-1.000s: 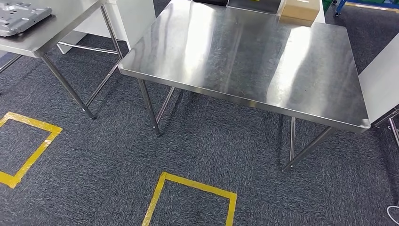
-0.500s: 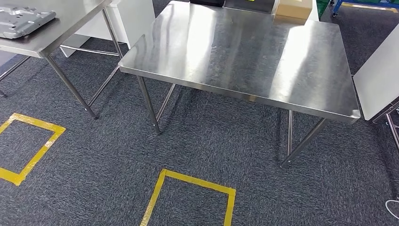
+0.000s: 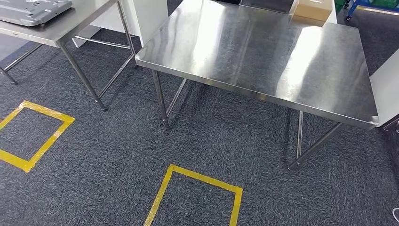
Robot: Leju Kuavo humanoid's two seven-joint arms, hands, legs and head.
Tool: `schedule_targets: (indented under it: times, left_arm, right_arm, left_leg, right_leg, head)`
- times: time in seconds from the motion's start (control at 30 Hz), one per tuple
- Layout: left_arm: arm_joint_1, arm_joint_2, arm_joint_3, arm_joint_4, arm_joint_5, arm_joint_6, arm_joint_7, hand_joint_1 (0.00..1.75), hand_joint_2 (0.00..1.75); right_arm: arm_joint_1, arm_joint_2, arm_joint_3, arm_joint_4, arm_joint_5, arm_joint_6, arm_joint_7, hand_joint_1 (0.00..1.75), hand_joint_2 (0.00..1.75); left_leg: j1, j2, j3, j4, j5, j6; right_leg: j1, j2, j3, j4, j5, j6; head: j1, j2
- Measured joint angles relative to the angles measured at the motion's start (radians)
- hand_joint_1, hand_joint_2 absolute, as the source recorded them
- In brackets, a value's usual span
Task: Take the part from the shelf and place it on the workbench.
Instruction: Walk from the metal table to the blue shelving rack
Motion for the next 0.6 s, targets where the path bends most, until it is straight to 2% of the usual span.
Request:
schedule_targets:
  times: [0.07,0.1,0.13,0.17,0.2,0.27,0.33,0.43,0.5,0.53,0.57,0.6]
  left_arm:
    - [-0.002,0.000,0.000,0.000,0.000,0.000,0.001,0.00,0.00]
    - [-0.003,-0.001,0.000,0.000,0.000,0.000,0.001,0.00,0.00]
    - [-0.003,-0.001,0.000,0.000,0.000,-0.001,0.002,0.00,0.00]
    - [-0.002,0.000,0.000,0.000,0.000,-0.001,0.002,0.00,0.00]
    - [-0.001,0.001,0.000,0.000,0.000,-0.001,0.003,0.00,0.00]
    - [0.000,0.003,0.000,0.000,0.000,0.000,0.003,0.00,0.00]
    - [-0.001,0.003,0.000,0.000,0.000,0.000,0.003,0.00,0.00]
    - [-0.001,0.003,0.000,0.000,0.000,0.000,0.003,0.00,0.00]
    - [-0.001,0.003,0.000,0.001,0.000,0.000,0.003,0.00,0.00]
    - [-0.001,0.003,0.000,0.001,0.000,0.000,0.003,0.00,0.00]
    - [0.000,0.004,0.000,0.001,-0.001,0.000,0.003,0.00,0.00]
    - [-0.001,0.004,0.000,0.001,-0.002,-0.001,0.003,0.00,0.00]
  right_arm:
    - [0.000,-0.002,0.000,0.000,0.001,0.001,-0.001,0.00,0.00]
    - [0.000,-0.003,0.000,0.000,0.002,0.003,-0.001,0.00,0.00]
    - [0.000,-0.004,0.001,0.000,0.003,0.006,-0.001,0.00,0.00]
    - [-0.001,-0.004,0.002,0.001,0.004,0.009,-0.001,0.00,0.00]
    - [-0.001,-0.003,0.004,0.001,0.006,0.012,-0.001,0.00,0.00]
    - [-0.002,-0.001,0.008,0.001,0.009,0.016,-0.001,0.00,0.00]
    - [-0.002,-0.001,0.009,0.002,0.010,0.018,-0.001,0.00,0.00]
    - [-0.001,-0.001,0.009,0.002,0.010,0.018,-0.001,0.00,0.00]
    - [0.001,-0.001,0.011,0.002,0.012,0.019,-0.001,0.00,0.00]
    - [0.003,-0.001,0.012,0.002,0.012,0.021,-0.001,0.00,0.00]
    - [0.003,-0.001,0.013,0.002,0.013,0.024,-0.001,0.00,0.00]
    - [0.003,-0.001,0.015,0.002,0.014,0.027,-0.001,0.00,0.00]
  left_leg:
    - [-0.005,-0.015,-0.005,0.004,0.004,-0.006]
    - [-0.007,-0.022,-0.008,0.006,0.006,-0.010]
    - [-0.007,-0.028,-0.011,0.007,0.009,-0.016]
    - [-0.005,-0.034,-0.013,0.006,0.011,-0.023]
    - [-0.004,-0.031,-0.018,0.012,0.008,-0.028]
    - [-0.001,-0.005,-0.038,0.052,-0.025,-0.039]
    - [0.001,0.018,-0.054,0.088,-0.055,-0.044]
    - [0.001,0.019,-0.058,0.097,-0.062,-0.045]
    - [0.005,0.025,-0.083,0.159,-0.095,-0.051]
    - [0.010,0.030,-0.101,0.208,-0.113,-0.058]
    - [0.018,0.042,-0.089,0.204,-0.104,-0.066]
    - [0.022,0.059,-0.061,0.161,-0.084,-0.068]
  right_leg:
    - [0.002,0.029,0.050,-0.119,0.043,-0.004]
    - [0.005,0.038,0.058,-0.144,0.051,-0.008]
    - [0.007,0.037,0.058,-0.151,0.055,-0.012]
    - [0.003,0.028,0.057,-0.152,0.059,-0.018]
    - [0.000,0.020,0.060,-0.156,0.064,-0.023]
    - [-0.011,0.002,0.064,-0.163,0.074,-0.041]
    - [-0.011,-0.006,0.064,-0.163,0.076,-0.050]
    - [-0.011,-0.007,0.064,-0.163,0.076,-0.050]
    - [-0.008,-0.017,0.064,-0.162,0.077,-0.050]
    - [-0.007,-0.030,0.063,-0.162,0.077,-0.049]
    - [-0.007,-0.047,0.063,-0.160,0.075,-0.046]
    - [-0.005,-0.065,0.061,-0.156,0.072,-0.040]
  head:
    - [0.000,0.000]
    - [-0.001,0.000]
    - [-0.001,0.000]
    - [-0.002,0.000]
    - [-0.002,0.000]
    - [-0.007,0.000]
    - [-0.011,0.000]
    - [-0.011,0.000]
    - [-0.010,0.000]
    - [-0.010,0.000]
    - [-0.010,0.000]
    - [-0.010,0.000]
